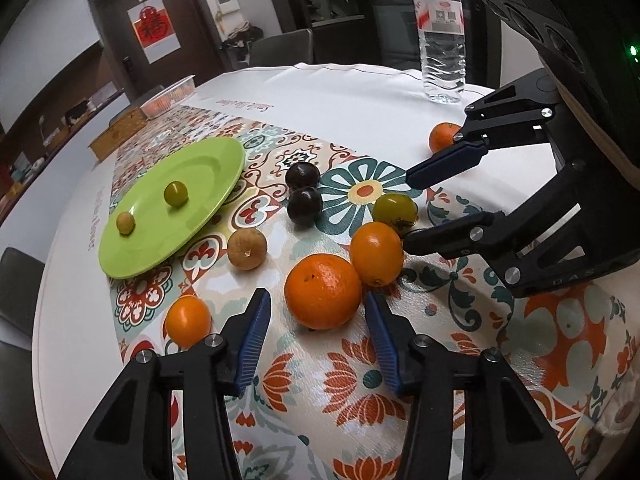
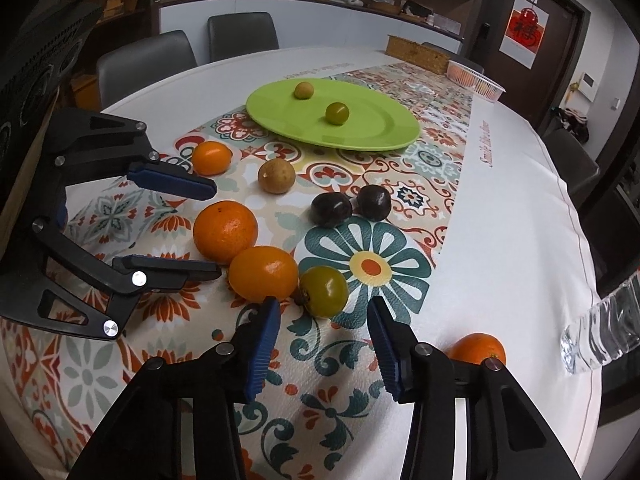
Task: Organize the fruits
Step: 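Grasp the large mandarin with the left gripper while the right gripper grasps another green tomato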
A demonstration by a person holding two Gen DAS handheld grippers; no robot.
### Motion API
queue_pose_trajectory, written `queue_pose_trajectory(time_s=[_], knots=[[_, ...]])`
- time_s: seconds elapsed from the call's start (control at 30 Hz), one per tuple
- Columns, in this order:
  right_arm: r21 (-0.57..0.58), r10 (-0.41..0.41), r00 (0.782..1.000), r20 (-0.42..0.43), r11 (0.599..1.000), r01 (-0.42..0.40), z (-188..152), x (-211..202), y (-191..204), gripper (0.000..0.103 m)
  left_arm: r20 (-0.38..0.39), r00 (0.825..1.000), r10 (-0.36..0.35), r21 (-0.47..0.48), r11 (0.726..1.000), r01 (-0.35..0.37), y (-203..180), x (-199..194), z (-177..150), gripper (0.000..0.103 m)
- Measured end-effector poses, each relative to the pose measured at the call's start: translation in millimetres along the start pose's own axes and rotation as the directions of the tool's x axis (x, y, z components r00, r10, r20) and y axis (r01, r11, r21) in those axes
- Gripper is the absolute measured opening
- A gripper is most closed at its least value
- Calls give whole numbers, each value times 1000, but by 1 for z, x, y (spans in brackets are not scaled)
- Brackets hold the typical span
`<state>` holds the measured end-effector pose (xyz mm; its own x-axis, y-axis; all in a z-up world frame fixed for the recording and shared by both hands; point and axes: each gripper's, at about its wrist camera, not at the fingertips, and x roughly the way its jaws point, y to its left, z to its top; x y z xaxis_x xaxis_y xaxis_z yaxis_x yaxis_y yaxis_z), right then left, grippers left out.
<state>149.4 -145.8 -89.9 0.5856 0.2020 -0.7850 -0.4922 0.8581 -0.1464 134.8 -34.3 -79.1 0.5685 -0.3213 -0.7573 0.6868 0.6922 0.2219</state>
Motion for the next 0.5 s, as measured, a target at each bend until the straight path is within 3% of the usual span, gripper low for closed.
queue_pose_trajectory(time_s=[0.43,0.5], knots=[[15,23,1000,-11,1000,-23,2,11,-5,36,-2,1000,-14,-19,1000,14,2,7,4,40],[22,35,999,-9,999,-35,3,13,-6,29,-3,1000,-9,-34,999,9,1,7,3,40]])
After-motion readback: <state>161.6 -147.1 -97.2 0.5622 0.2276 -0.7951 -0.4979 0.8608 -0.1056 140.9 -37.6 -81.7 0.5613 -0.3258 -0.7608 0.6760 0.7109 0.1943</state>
